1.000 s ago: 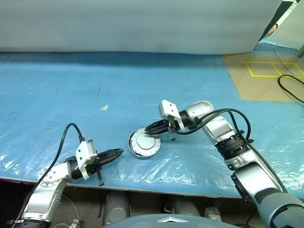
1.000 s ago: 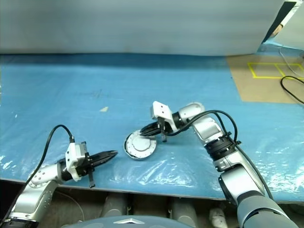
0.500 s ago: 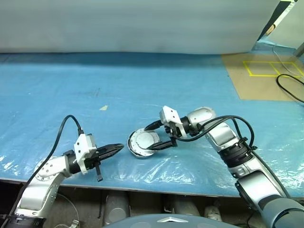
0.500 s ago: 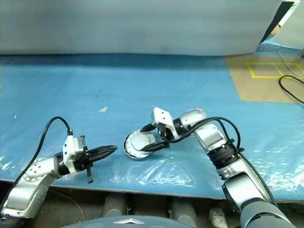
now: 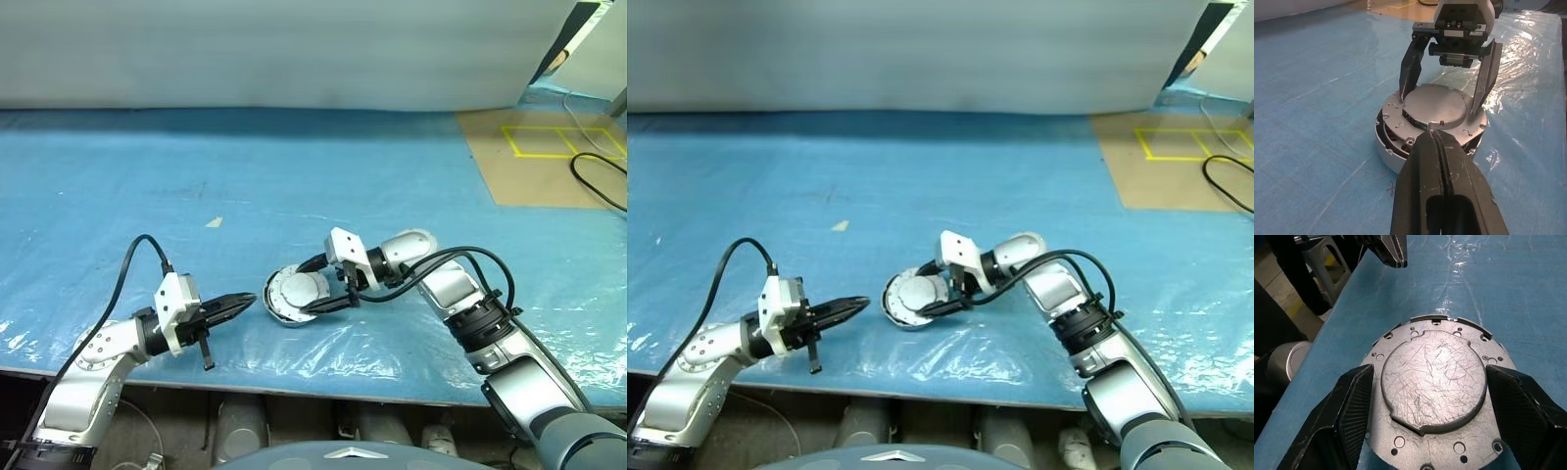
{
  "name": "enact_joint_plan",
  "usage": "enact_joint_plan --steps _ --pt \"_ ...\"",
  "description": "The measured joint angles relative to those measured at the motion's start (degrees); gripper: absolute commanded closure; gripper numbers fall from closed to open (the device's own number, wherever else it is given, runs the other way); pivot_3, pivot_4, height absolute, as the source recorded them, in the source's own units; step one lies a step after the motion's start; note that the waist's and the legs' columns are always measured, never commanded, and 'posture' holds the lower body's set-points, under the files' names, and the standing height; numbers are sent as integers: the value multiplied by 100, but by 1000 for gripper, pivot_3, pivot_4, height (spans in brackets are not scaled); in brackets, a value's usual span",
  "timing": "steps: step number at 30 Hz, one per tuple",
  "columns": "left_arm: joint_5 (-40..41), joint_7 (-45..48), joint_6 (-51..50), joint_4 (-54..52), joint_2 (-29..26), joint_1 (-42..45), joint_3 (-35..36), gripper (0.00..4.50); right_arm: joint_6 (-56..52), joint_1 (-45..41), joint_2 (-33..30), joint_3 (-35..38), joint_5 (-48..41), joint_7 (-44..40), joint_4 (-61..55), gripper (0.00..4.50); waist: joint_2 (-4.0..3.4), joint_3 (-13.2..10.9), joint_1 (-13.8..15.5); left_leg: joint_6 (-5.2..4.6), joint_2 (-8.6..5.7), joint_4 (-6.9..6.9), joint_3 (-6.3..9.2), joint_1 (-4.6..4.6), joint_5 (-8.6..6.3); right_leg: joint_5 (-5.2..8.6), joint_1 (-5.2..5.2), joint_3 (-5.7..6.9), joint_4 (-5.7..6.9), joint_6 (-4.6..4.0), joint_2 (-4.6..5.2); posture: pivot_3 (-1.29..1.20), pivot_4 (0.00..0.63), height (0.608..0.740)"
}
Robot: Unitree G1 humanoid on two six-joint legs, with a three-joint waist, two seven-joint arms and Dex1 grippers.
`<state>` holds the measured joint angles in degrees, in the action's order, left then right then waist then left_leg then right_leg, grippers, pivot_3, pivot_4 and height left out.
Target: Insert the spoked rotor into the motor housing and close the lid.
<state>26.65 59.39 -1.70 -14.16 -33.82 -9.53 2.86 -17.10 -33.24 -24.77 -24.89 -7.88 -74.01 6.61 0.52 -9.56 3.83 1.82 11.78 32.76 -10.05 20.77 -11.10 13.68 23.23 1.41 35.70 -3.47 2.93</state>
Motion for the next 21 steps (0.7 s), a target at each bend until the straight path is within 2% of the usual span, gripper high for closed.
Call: enact_joint_plan --steps 1,4,5,13,16,19,21 --pt "-3 8 8 17 10 0 0 4500 55 0 4 -15 20 5 12 662 0 0 0 1 0 0 0 0 0 0 0 0 0 0 0 0 150 740" --pt "-21 15 75 53 56 -1 -1 4500 249 1 19 -39 93 29 112 84 0 0 2 0 0 0 0 0 0 0 0 0 -1 0 0 0 150 740" --pt "-29 18 103 66 64 -2 -2 4500 304 1 24 -50 107 52 137 36 0 0 2 -1 0 0 0 0 0 0 0 0 0 0 0 0 150 740" --pt "-76 71 271 279 143 -1 -28 4500 613 1 39 -73 193 168 267 36 0 1 2 -2 0 0 0 -11 -1 0 -9 -1 1 0 0 0 150 740" --pt "-110 105 341 324 161 0 -29 4500 664 9 40 -76 212 178 269 651 0 1 3 -4 0 0 0 -13 -2 0 -12 -2 1 0 0 0 150 740" --pt "-126 131 387 410 181 0 -32 4500 700 31 49 -85 210 164 256 1536 0 1 3 -4 0 0 0 -15 -3 0 -13 -2 1 0 0 0 150 740" --pt "-131 132 390 418 198 0 -42 4500 708 38 49 -86 211 172 254 1538 0 1 3 -4 0 0 0 -16 -3 0 -14 -2 1 0 0 0 150 740"
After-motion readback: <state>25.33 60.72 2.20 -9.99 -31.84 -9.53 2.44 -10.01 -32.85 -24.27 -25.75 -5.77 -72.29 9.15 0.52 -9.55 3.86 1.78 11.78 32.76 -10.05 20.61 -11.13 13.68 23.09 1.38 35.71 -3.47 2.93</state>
